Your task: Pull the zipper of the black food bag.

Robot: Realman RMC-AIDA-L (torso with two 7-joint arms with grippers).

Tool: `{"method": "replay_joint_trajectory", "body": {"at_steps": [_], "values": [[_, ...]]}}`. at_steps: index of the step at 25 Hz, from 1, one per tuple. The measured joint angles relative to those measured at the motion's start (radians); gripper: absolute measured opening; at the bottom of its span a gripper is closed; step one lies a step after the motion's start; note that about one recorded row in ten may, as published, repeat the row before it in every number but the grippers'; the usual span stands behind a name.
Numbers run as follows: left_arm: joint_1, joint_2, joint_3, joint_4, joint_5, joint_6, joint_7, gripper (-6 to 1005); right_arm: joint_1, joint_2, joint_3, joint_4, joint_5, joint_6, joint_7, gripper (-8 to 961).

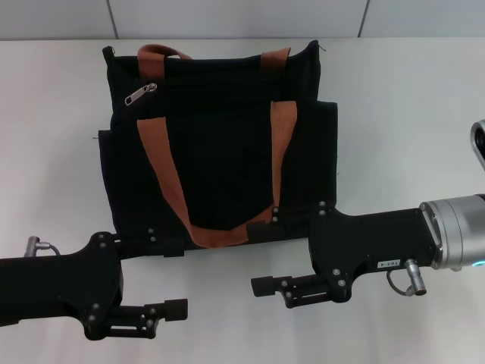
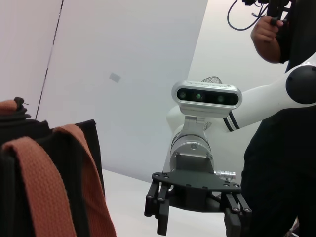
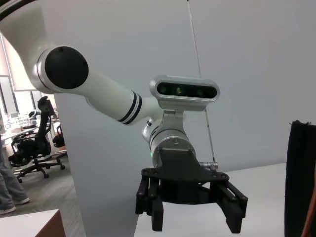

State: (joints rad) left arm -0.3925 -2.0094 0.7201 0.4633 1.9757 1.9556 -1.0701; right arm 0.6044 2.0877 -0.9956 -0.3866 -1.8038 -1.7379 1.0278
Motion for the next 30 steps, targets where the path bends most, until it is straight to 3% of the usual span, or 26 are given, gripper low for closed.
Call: {"method": "replay_joint_trajectory", "body": {"at_steps": [14,19,22,26,30], "values": [[0.001,0.000,-0.001,0.000,-0.001,0.000,0.002,799,0.003,0.000,-0.002,0.000,0.000,0.000,0.000,694],[0.001,0.003,-0.046,0.000,-0.005,0.003,0.005,799,0.003,0.000,0.002,0.000,0.000,0.000,0.000,694],[0.001,0.005,-0.150,0.000,-0.008,0.009,0.008,799,0.003,0.000,0.002,0.000,0.000,0.001,0.000,694],[0.004,0.008,-0.491,-0.036,-0.108,0.004,0.000,799,-0.001,0.000,0.005,0.000,0.000,0.001,-0.003,694],[0.006,0.018,-0.554,-0.043,-0.139,-0.032,-0.001,799,-0.002,0.000,0.005,0.000,0.000,0.000,-0.006,694]]}}
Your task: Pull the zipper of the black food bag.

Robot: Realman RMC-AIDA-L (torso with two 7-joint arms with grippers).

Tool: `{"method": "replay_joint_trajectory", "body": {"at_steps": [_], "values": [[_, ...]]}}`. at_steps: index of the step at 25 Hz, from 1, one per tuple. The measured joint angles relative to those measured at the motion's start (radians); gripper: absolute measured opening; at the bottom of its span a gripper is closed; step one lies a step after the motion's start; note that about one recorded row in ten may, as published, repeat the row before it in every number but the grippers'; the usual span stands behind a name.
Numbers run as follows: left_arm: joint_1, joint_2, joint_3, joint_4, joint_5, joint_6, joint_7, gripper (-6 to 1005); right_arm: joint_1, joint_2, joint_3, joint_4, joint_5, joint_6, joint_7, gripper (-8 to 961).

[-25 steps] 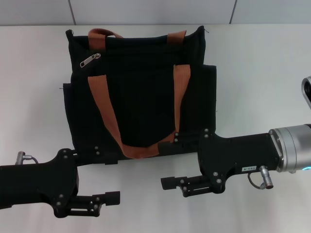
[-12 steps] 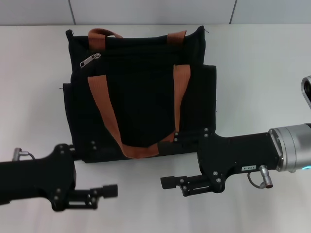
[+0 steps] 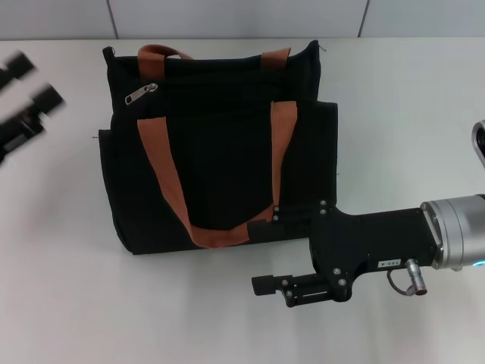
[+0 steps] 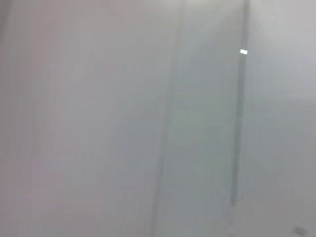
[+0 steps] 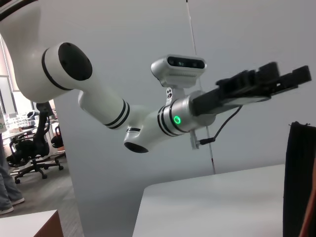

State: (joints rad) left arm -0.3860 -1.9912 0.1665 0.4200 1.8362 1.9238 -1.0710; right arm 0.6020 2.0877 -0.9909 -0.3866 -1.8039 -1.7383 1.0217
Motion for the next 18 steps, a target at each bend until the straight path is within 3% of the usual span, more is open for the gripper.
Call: {"method": "replay_joint_trajectory", "body": {"at_steps": [3,7,8,9,13,18], "values": [[-0.005,0.013,0.003,0.005,0.006,-0.045,0.001,799,-0.001,0.000,0.000,0.000,0.000,-0.001,0.000,694],[-0.019,0.035,0.096,0.009,0.023,-0.169,0.009,799,-0.002,0.000,0.000,0.000,0.000,-0.002,-0.001,694],[-0.019,0.035,0.096,0.009,0.023,-0.169,0.009,799,-0.002,0.000,0.000,0.000,0.000,-0.002,-0.001,694],[-0.025,0.036,0.177,0.021,0.023,-0.227,0.010,799,-0.002,0.000,0.000,0.000,0.000,-0.002,-0.001,694],[-0.049,0.022,0.314,0.032,0.024,-0.300,0.029,800,-0.002,0.000,0.000,0.000,0.000,-0.003,-0.001,694],[-0.068,0.010,0.356,0.033,0.024,-0.337,0.057,796,-0.003,0.000,0.000,0.000,0.000,-0.003,-0.001,695]]}}
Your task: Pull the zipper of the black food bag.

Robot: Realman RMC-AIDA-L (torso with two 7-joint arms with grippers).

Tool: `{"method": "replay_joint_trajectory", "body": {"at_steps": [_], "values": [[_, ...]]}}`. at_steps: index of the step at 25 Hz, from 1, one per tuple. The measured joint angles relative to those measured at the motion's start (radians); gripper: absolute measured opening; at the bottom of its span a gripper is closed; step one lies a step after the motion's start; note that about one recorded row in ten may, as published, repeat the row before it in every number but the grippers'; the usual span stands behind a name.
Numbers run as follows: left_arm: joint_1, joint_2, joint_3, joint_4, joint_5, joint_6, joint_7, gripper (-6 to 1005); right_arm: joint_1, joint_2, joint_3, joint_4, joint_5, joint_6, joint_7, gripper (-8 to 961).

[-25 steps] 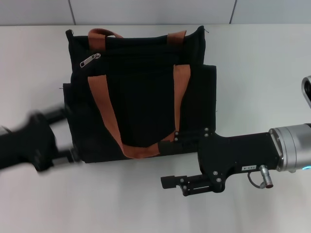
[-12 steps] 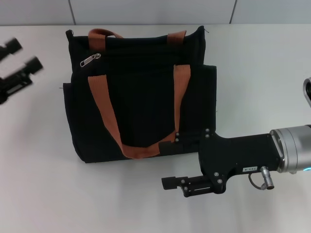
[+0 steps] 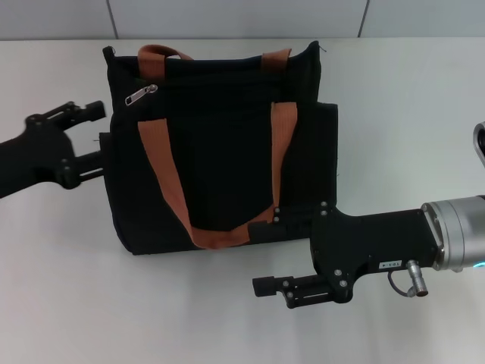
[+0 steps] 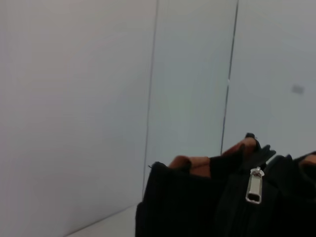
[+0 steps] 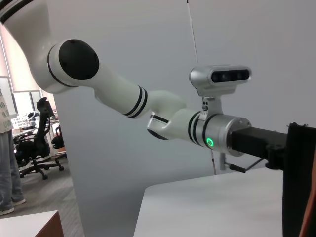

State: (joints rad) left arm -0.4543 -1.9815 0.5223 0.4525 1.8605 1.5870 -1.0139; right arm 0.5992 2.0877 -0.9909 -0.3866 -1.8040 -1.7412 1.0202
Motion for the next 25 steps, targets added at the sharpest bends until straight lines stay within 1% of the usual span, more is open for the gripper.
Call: {"method": "replay_joint_trajectory", "body": {"at_steps": [2,3,5,7,12,15,16,17,19,20,21,22,23,24,25], "values": [[-0.011,-0.003,0.020,0.000,0.000,-0.023,0.005,794,0.000,0.000,0.000,0.000,0.000,0.000,0.000,695],[-0.020,-0.008,0.025,0.000,-0.003,-0.067,0.005,793,0.000,0.000,0.000,0.000,0.000,0.000,0.000,695],[-0.022,-0.010,0.022,0.000,-0.008,-0.085,0.005,775,-0.001,0.000,0.001,0.000,0.000,0.000,0.000,695],[-0.026,-0.015,-0.007,0.000,-0.054,-0.138,0.005,740,-0.001,0.000,0.001,0.000,0.003,0.000,0.000,695],[-0.020,-0.016,-0.020,0.000,-0.085,-0.128,0.006,653,-0.001,0.000,0.002,0.000,0.012,0.000,0.000,695],[-0.019,-0.015,-0.020,0.000,-0.088,-0.119,0.007,600,-0.003,0.000,0.000,0.000,0.052,0.000,0.000,695],[-0.018,-0.014,-0.020,0.000,-0.089,-0.085,0.012,583,-0.004,0.000,-0.002,0.000,0.067,0.000,0.000,695],[-0.017,-0.014,-0.021,0.000,-0.089,-0.070,0.014,378,-0.005,0.000,-0.001,0.001,0.082,0.000,0.000,695],[-0.017,-0.015,-0.021,0.000,-0.089,-0.060,0.015,319,-0.006,0.000,-0.001,0.003,0.095,-0.002,0.002,695],[-0.017,-0.015,-0.021,0.000,-0.090,-0.043,0.017,289,-0.006,0.000,0.002,0.020,0.140,-0.019,0.008,695],[-0.017,-0.015,-0.021,0.000,-0.090,-0.043,0.017,259,-0.006,0.000,0.002,0.020,0.140,-0.019,0.008,695],[-0.017,-0.015,-0.022,0.000,-0.091,-0.033,0.019,229,-0.006,0.000,0.002,0.031,0.173,-0.031,0.017,695],[-0.017,-0.015,-0.022,0.000,-0.093,-0.025,0.022,200,-0.005,-0.001,0.002,0.040,0.228,-0.049,0.050,695],[-0.017,-0.015,-0.023,0.000,-0.100,-0.013,0.027,170,0.000,-0.001,0.002,0.039,0.287,-0.059,0.132,695],[-0.017,-0.015,-0.023,0.000,-0.100,-0.013,0.027,145,0.000,-0.001,0.002,0.039,0.287,-0.059,0.132,695]]}}
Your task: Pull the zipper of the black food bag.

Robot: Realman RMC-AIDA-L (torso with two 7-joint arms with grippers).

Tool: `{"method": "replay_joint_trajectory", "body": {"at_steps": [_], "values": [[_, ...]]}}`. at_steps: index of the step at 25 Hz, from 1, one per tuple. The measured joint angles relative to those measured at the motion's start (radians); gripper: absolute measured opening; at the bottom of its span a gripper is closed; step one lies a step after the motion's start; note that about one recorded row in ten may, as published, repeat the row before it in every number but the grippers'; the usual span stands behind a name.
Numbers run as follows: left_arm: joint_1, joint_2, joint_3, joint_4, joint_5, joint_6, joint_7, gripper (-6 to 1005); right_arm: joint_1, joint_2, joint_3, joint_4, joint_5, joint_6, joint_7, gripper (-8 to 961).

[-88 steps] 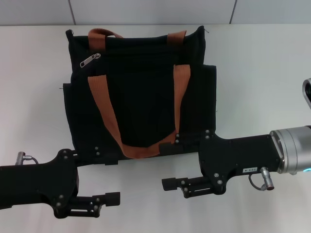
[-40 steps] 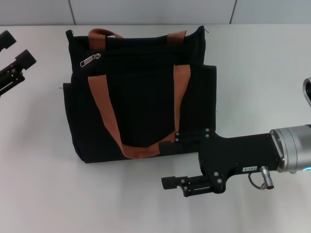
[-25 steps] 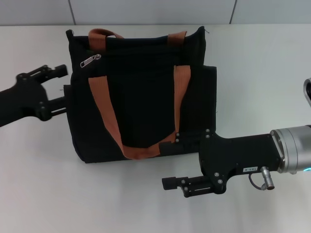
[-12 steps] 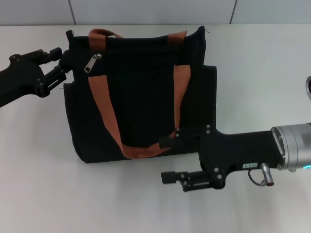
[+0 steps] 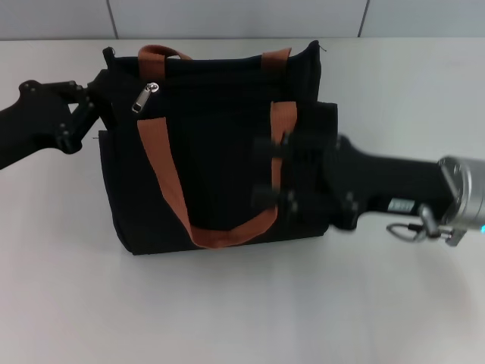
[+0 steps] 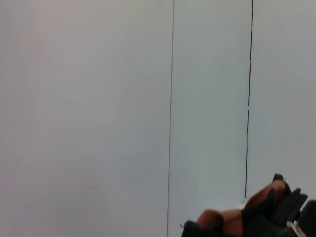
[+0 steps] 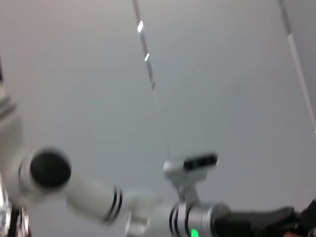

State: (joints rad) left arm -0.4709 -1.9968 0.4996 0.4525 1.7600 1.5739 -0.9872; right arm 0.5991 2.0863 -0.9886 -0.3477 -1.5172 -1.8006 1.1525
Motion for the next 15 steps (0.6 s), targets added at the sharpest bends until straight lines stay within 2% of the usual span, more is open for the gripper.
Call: {"method": "replay_joint_trajectory", "body": {"at_steps": [2,3,5,8,15], "values": [[0.000,-0.001,-0.001,0.000,-0.013,0.008,0.001,96,0.003,0.000,0.000,-0.003,0.024,-0.002,0.045,695],[0.001,-0.001,-0.002,0.000,-0.033,0.023,0.001,71,0.016,-0.002,0.000,-0.013,0.068,0.002,0.171,695],[0.001,-0.001,-0.002,0.000,-0.039,0.028,0.001,22,0.025,-0.004,0.000,-0.019,0.081,0.008,0.236,695],[-0.009,-0.003,-0.002,0.000,-0.044,0.044,0.001,22,0.067,-0.006,0.002,-0.067,0.094,0.027,0.438,695],[-0.018,-0.006,-0.003,0.008,-0.045,0.084,0.001,23,0.132,-0.006,-0.005,-0.123,0.088,0.111,0.638,695]]}}
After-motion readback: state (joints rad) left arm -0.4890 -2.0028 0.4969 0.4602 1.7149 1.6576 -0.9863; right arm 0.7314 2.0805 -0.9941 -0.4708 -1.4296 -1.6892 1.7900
